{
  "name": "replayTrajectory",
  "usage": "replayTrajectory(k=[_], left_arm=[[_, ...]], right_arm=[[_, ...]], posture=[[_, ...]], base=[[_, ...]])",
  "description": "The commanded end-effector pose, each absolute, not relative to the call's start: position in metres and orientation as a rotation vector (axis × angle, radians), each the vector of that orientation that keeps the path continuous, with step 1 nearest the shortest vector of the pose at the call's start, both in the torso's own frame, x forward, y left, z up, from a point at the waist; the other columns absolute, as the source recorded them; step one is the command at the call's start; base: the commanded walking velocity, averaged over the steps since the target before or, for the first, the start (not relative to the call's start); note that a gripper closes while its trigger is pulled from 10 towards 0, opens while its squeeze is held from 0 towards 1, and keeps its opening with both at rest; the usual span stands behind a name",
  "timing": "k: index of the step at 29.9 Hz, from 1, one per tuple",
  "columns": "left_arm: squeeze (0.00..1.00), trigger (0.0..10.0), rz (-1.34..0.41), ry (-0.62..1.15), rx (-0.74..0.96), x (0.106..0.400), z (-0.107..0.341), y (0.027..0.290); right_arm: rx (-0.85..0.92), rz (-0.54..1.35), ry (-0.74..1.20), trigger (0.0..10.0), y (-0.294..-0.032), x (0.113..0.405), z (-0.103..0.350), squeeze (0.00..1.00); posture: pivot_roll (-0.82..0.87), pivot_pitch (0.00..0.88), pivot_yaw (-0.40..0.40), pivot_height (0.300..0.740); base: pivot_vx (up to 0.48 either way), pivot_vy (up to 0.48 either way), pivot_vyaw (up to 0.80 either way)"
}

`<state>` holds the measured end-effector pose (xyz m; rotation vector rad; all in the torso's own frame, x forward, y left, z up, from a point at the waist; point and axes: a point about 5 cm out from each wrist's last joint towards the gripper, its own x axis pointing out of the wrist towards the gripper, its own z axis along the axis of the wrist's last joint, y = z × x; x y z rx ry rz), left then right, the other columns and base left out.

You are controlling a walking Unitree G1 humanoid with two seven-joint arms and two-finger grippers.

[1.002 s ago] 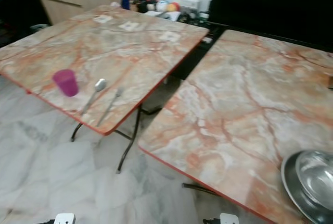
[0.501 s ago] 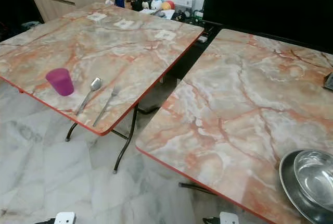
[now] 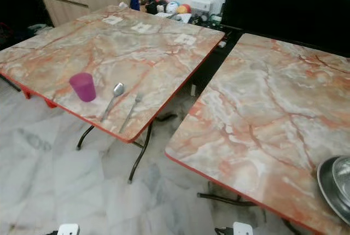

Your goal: Setting the table

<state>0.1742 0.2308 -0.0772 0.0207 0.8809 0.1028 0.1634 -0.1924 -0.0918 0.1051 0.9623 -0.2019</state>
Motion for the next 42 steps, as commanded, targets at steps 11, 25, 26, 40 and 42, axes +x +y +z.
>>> replayTrajectory(k=[11, 25, 26, 40, 42], left_arm=[[0.00, 10.0, 0.109, 0.902, 0.011, 0.1705, -0.0792, 0.2320], [0.00, 10.0, 0.108, 0.903, 0.014, 0.1706, -0.0790, 0.2326], [0.00, 10.0, 0.108, 0.903, 0.014, 0.1706, -0.0790, 0.2326], [0.00, 10.0, 0.108, 0.902, 0.013, 0.1704, -0.0791, 0.2324], [0.00, 10.0, 0.108, 0.903, 0.013, 0.1703, -0.0791, 0.2324]], right_arm=[[0.112, -0.218, 0.970, 10.0, -0.1940, 0.1611, -0.0926, 0.00], [0.116, -0.225, 0.971, 10.0, -0.1935, 0.1614, -0.0926, 0.00], [0.115, -0.226, 0.971, 10.0, -0.1937, 0.1613, -0.0926, 0.00], [0.113, -0.221, 0.974, 10.0, -0.1931, 0.1604, -0.0931, 0.00], [0.113, -0.219, 0.973, 10.0, -0.1922, 0.1610, -0.0930, 0.00]], posture=[[0.00, 0.095, 0.007, 0.740], [0.01, 0.097, 0.009, 0.740], [0.01, 0.097, 0.009, 0.740], [0.01, 0.096, 0.008, 0.740], [0.01, 0.093, 0.008, 0.740]], base=[[0.000, 0.359, 0.00], [0.000, 0.359, 0.00], [0.000, 0.360, 0.00], [0.000, 0.358, 0.00], [0.000, 0.356, 0.00]])
